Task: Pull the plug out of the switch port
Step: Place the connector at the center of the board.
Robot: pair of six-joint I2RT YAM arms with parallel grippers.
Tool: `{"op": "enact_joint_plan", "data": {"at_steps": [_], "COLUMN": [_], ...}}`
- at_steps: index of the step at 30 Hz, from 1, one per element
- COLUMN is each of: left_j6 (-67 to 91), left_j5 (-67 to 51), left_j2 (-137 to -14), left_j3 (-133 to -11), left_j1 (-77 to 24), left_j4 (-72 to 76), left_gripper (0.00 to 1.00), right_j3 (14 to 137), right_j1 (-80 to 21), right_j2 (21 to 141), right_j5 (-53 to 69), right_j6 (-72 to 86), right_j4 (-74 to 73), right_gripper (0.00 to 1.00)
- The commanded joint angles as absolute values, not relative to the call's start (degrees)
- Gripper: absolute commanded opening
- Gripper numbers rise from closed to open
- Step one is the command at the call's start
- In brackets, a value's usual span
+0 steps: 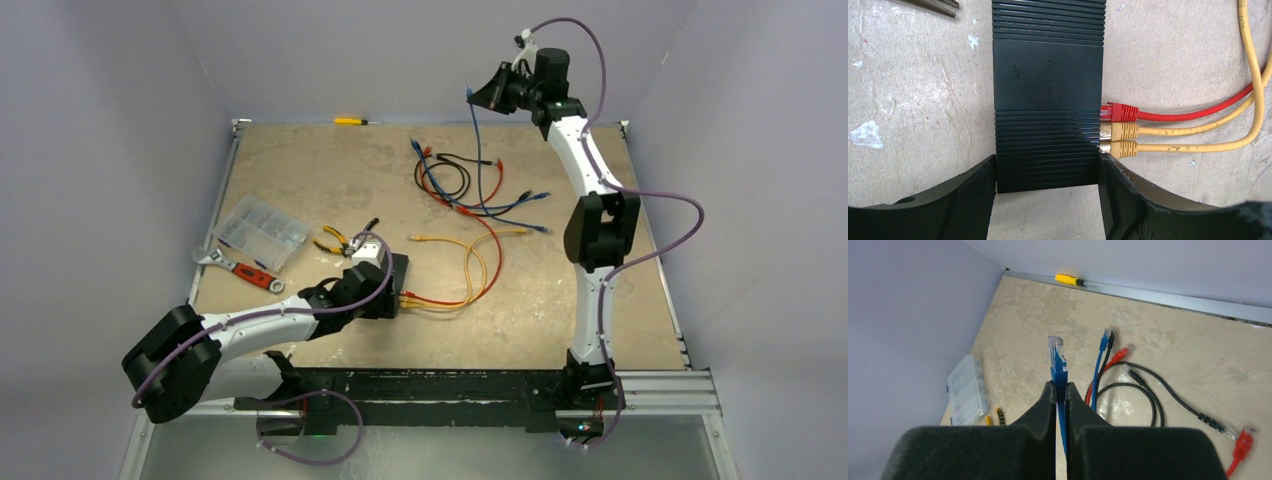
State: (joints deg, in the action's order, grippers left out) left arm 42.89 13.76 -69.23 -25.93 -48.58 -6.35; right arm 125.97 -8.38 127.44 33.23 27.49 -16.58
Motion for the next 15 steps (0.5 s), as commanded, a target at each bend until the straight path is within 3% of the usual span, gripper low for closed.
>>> {"op": "enact_joint_plan", "data": {"at_steps": [1,6,8,13,15], "left_j6": [44.6,44.6,44.6,44.6,44.5], "left_j5": [11.7,11.7,11.7,11.8,11.7], "left_j2": [-71.2,-71.1,-71.1,-70.9,-70.9], "left_j3": [-23.5,-23.5,-23.4,-23.4,-23.5], "left_j1": [-49.0,-49.1,-49.2,-49.1,-49.2], "left_j4": [-14.3,-14.3,-14.3,-14.3,-14.3], "left_gripper": [0.00,0.00,0.00,0.00,0.00], "right_j3": [131.9,134.8,134.8,129.5,127.1], "right_j1": [-9.3,-9.7,-9.7,-9.7,-9.7], "right_j2": [129.4,132.2,132.4,129.3,127.6], "right_j5": [37.0,36.1,34.8,29.5,27.8], "right_j6": [30.1,30.9,30.6,29.0,28.5], "right_j4": [-13.1,-12.1,-12.2,-11.1,-10.7], "right_gripper": [0.00,0.00,0.12,0.57,0.67]}}
